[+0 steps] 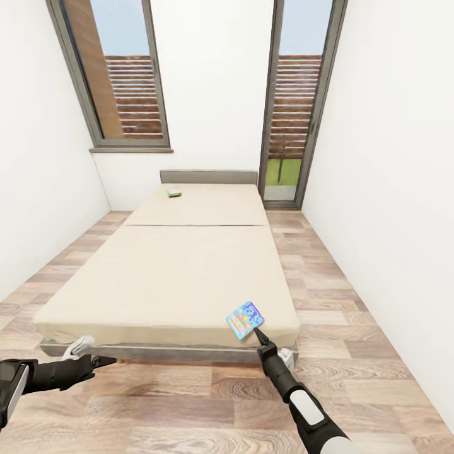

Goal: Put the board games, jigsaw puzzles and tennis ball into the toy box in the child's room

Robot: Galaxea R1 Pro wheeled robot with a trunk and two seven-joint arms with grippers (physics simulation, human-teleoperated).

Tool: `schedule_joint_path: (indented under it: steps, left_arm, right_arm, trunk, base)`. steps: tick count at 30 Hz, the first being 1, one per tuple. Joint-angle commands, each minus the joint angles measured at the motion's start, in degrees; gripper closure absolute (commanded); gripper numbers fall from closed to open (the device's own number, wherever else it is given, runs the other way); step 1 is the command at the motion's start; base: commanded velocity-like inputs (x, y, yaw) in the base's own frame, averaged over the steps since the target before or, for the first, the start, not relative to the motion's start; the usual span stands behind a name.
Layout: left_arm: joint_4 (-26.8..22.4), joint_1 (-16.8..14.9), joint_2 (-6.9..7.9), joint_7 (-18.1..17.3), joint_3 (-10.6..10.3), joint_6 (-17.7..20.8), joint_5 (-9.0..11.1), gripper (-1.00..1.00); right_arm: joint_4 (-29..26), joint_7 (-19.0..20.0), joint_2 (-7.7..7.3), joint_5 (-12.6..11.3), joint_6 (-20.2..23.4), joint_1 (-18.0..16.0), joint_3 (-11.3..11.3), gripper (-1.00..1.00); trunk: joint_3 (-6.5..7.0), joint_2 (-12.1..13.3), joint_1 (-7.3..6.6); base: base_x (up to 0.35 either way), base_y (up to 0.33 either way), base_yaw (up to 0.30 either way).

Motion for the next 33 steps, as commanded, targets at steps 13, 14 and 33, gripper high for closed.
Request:
schedule_joint_path:
  steps: [13,14,33]
  left_arm:
    - [0.0,-0.1,-0.12,-0.6,0.2,0.4,-0.5,-1.00]
    - [0.0,-0.1,-0.12,-0.6,0.2,0.4,-0.5,-1.00]
    - [0.0,-0.1,-0.13,-0.6,0.2,0.3,-0.5,-1.00]
  right_arm:
    - [0.1,0.0,0.02,-0.7,0.7,0.0,-0.5,-1.00]
    - [0.1,0.0,0.02,-0.7,0.7,0.0,-0.5,-1.00]
    - [0.1,0.0,0.02,-0.6,0.7,0.0,-0.4,-1.00]
  trunk:
    - [-0.05,0.0,0.00]
    - [-0.05,0.0,0.00]
    - [-2.38,-5.2,2.86]
  base:
    - [0.056,-0.004,0.000]
    - [0.006,-0.001,0.000]
    - [0.001,0.000,0.000]
